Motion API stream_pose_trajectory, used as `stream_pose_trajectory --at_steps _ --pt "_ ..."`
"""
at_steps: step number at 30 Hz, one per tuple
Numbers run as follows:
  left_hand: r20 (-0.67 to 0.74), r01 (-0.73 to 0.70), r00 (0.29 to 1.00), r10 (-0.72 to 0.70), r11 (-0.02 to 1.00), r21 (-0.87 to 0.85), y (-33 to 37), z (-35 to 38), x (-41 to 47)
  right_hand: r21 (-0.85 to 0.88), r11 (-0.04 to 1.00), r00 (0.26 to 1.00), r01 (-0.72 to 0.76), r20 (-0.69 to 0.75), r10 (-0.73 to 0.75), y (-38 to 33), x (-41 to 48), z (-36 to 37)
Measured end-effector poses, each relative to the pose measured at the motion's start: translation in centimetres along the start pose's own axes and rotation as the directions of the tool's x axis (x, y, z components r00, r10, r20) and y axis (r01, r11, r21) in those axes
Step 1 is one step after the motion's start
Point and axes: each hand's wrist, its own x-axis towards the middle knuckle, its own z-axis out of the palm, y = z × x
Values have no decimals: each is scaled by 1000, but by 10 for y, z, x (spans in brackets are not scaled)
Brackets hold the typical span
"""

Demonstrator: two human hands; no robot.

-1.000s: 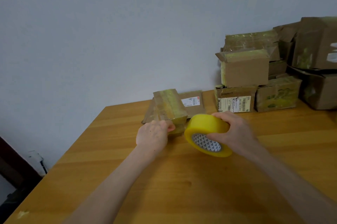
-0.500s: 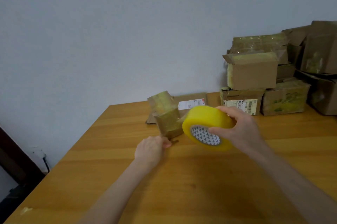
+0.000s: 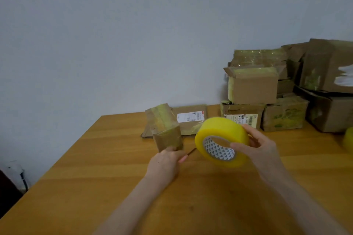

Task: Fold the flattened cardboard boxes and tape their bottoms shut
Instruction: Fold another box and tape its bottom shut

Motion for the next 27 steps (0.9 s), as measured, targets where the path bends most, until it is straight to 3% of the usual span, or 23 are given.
stream_pose_trajectory --at_steps 2,3,4,5,6,7,8,11,18,23,27 --pt "-146 -9 989 -13 989 -150 8 -19 8 2 1000 1000 14 -7 -14 -1 0 -3" --pt "-197 21 977 -86 950 -311 14 -30 14 -19 999 1000 28 -8 -28 -2 0 -4" --pt "-167 79 966 -195 845 -530 19 -40 20 -46 998 999 42 -7 -42 -2 0 -5" --pt "-37 167 955 -294 636 -753 25 -49 28 -73 996 998 55 -4 -56 -3 -1 -6" --pt "136 273 933 -333 410 -870 31 -56 36 -94 993 998 66 1 -67 -3 -1 -7" --pt "277 368 905 -323 268 -890 35 -61 44 -115 990 997 76 6 -76 -3 -2 -9" --pt "360 429 886 -294 219 -877 38 -63 49 -133 987 996 86 14 -85 -4 -2 -11" --pt "375 435 894 -245 283 -855 46 -64 59 -166 979 993 121 25 -118 -6 -4 -17" --pt "31 165 969 -243 554 -816 67 -78 72 -373 895 969 245 60 -241 3 1 -33" --pt "-20 141 954 -299 507 -851 74 -74 69 -484 815 944 318 79 -321 6 5 -36" --pt "-31 99 970 -241 509 -855 71 -75 69 -457 845 956 275 40 -290 7 2 -36"
